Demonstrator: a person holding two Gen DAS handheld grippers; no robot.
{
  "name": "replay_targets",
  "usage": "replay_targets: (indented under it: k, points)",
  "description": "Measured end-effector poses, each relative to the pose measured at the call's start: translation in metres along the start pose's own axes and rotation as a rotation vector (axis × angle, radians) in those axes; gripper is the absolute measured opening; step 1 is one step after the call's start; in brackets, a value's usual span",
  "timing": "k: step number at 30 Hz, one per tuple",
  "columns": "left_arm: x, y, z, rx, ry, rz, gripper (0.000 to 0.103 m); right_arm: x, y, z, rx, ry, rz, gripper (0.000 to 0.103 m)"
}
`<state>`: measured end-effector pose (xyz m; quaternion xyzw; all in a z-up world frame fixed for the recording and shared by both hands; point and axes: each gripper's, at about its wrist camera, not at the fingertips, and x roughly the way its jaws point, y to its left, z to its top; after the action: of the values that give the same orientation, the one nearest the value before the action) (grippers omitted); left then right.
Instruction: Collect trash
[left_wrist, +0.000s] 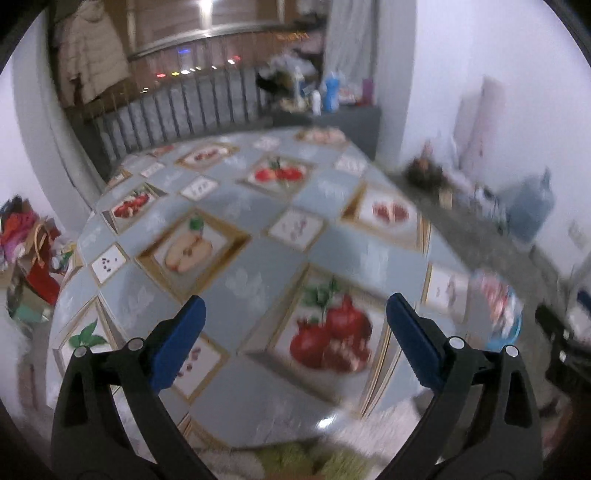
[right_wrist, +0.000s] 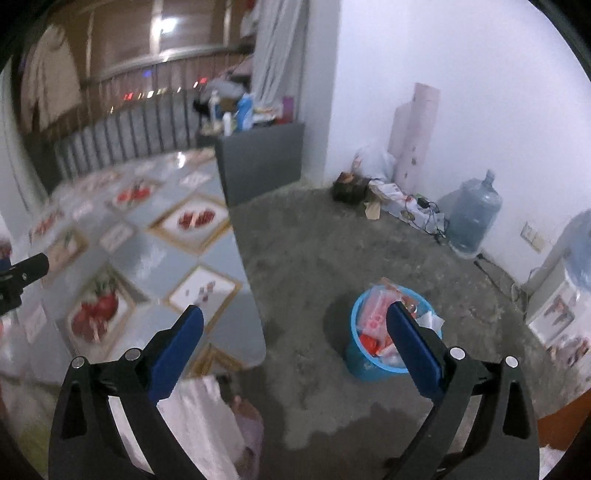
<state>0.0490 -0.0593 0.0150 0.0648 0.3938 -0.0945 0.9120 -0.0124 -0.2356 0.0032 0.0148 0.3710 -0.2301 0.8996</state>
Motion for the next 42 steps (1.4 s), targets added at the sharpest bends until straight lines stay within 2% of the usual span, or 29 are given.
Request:
replay_targets:
  k: [3, 7, 21, 42]
  points:
    - [0.002, -0.007, -0.011, 0.084, 0.049, 0.020, 0.094, -0.002, 0.008, -0.005, -0.066, 0.010, -0.048, 0.096]
    - [0.003, -0.010, -0.016, 0.107, 0.040, 0.023, 0.094, -0.004, 0.005, -0.007, -0.055, 0.021, -0.066, 0.096]
    - [0.000, 0.003, -0.009, 0.025, 0.036, 0.006, 0.094, -0.004, -0.008, -0.012, -0.005, 0.051, -0.082, 0.096]
    - [-0.002, 0.021, -0.011, -0.061, 0.038, 0.027, 0.094, -0.003, 0.008, -0.013, -0.003, 0.049, -0.035, 0.096]
